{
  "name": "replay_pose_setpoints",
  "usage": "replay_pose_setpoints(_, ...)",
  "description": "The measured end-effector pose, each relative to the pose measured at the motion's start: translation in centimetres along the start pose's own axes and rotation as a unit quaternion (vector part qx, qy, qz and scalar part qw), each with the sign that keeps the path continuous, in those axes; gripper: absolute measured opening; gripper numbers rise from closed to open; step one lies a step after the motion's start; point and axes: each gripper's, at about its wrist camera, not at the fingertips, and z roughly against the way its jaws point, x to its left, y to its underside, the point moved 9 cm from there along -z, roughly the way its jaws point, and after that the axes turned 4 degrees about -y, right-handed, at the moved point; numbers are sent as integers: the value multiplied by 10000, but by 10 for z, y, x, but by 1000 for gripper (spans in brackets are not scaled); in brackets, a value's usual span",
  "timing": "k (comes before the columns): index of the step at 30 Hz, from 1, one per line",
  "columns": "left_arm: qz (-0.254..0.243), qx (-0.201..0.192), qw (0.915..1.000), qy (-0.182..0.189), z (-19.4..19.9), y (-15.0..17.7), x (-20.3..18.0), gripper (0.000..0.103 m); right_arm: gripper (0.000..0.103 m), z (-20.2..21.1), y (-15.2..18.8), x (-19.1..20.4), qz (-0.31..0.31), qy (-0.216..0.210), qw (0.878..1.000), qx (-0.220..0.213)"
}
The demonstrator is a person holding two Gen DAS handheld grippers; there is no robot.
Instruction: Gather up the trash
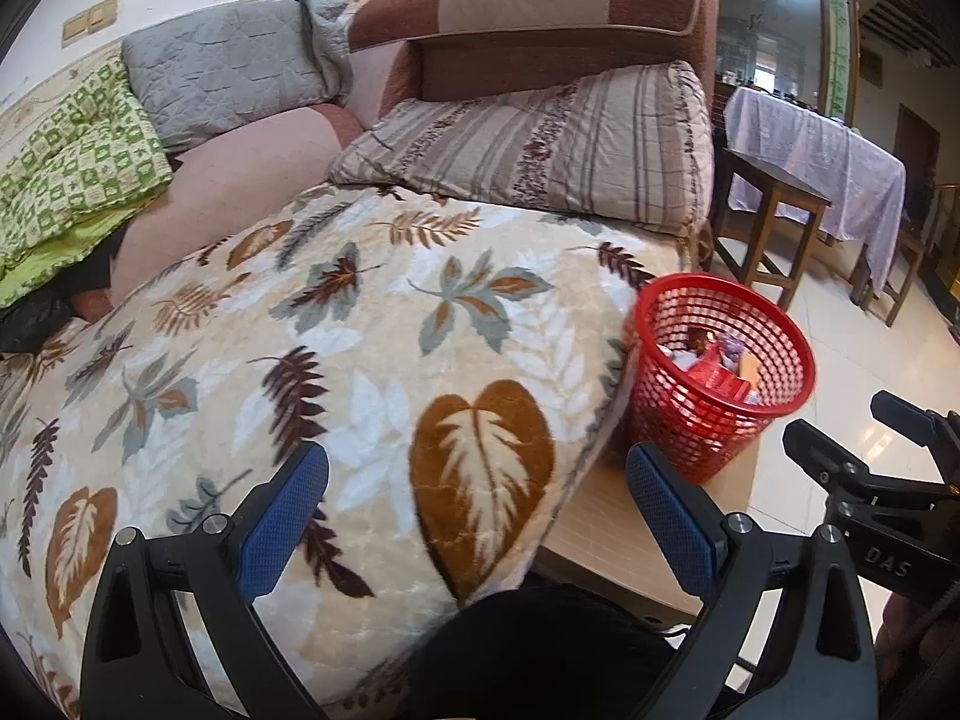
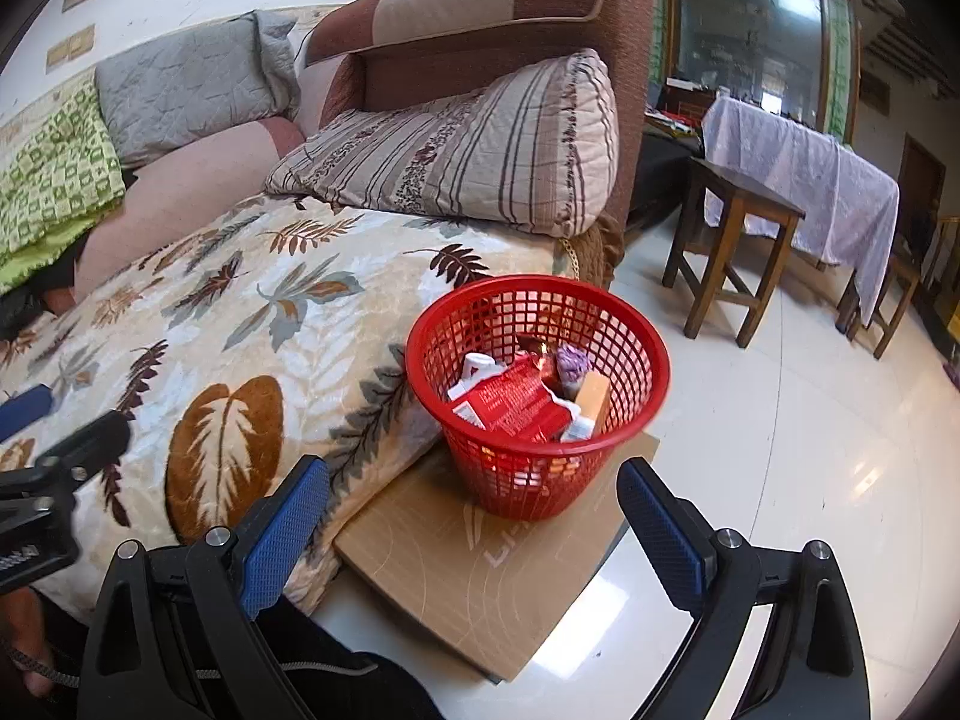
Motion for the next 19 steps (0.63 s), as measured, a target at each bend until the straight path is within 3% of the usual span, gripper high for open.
replay_pose_setpoints(3, 235, 9, 9996, -170, -3, -6, 25, 99, 98, -18, -8, 10, 129, -57, 9999, 52)
replay_pose_setpoints(6, 639, -55, 9959, -645, -5, -14, 76, 99, 98, -37, -22, 33, 332, -268, 9991, 52)
replay_pose_setpoints(9, 1291, 62, 9828, -1316, -12, -12, 151, 99, 98, -64, -45, 80, 933, -613, 9937, -8)
replay_pose_setpoints(13, 2333, 699, 9456, -2156, -31, 24, 261, 99, 98, -104, -70, 159, 1669, -1159, 9790, 159)
replay_pose_setpoints(14, 2682, 965, 9316, -2256, -40, 40, 289, 99, 98, -116, -76, 186, 1780, -1359, 9744, 217)
replay_pose_setpoints(16, 3101, 1291, 9112, -2386, -51, 65, 323, 99, 98, -134, -80, 232, 1963, -1695, 9652, 338)
replay_pose_setpoints(19, 3391, 1661, 8932, -2442, -70, 92, 350, 99, 98, -164, -79, 302, 1973, -2183, 9538, 610)
